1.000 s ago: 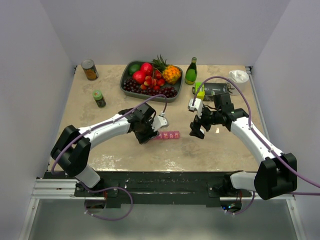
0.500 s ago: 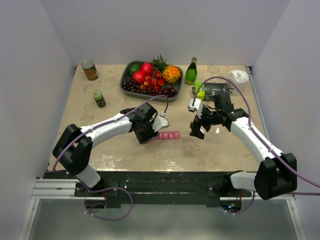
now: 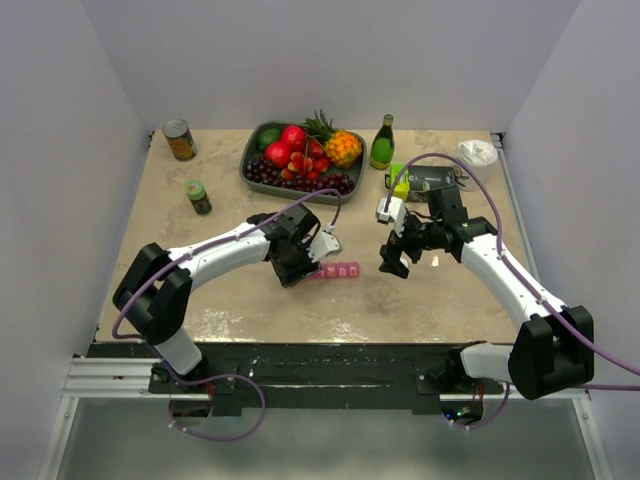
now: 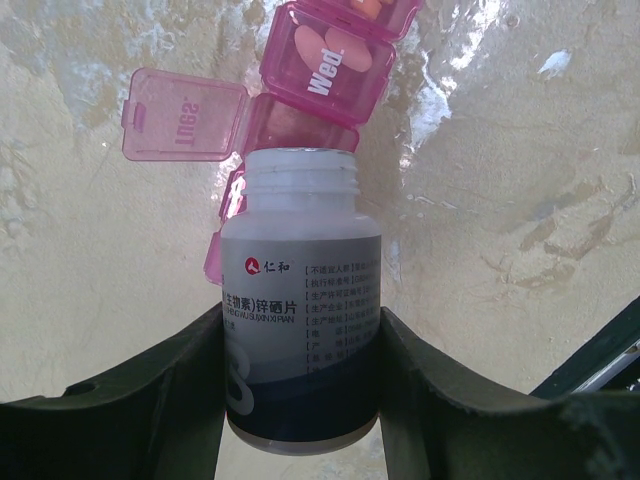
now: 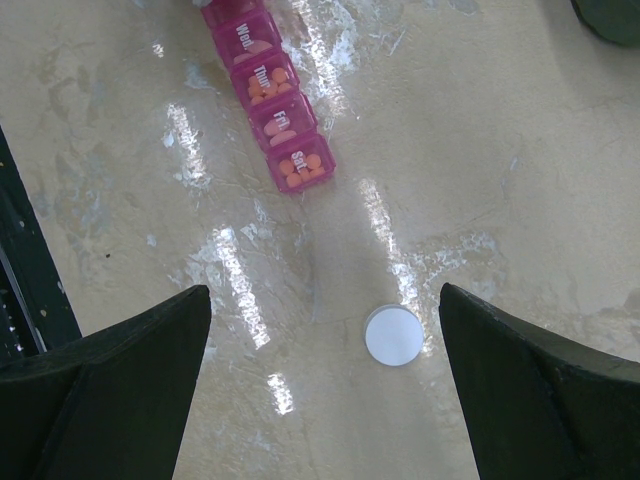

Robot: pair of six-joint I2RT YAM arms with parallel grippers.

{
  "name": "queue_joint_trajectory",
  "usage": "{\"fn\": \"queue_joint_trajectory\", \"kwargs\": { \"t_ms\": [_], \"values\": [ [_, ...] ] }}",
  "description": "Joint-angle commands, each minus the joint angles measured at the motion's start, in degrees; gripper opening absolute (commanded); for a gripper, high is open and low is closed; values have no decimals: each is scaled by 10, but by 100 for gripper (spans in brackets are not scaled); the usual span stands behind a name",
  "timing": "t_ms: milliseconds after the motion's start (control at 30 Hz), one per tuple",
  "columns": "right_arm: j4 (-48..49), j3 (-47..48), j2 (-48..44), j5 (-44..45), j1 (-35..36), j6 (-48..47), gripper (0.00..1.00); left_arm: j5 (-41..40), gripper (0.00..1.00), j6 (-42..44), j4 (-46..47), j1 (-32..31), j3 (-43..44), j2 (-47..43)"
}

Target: Sort the pills into containers

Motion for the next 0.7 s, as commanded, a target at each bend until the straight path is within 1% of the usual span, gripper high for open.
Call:
{"fn": "queue_joint_trajectory", "kwargs": {
  "t_ms": [0, 667],
  "values": [
    [13, -1, -2, 2, -2, 0, 99, -14, 0, -17, -19, -6, 31, 5],
    [11, -1, 1, 3, -3, -1, 99, -29, 0, -26, -45, -17, 60, 24]
  ]
}}
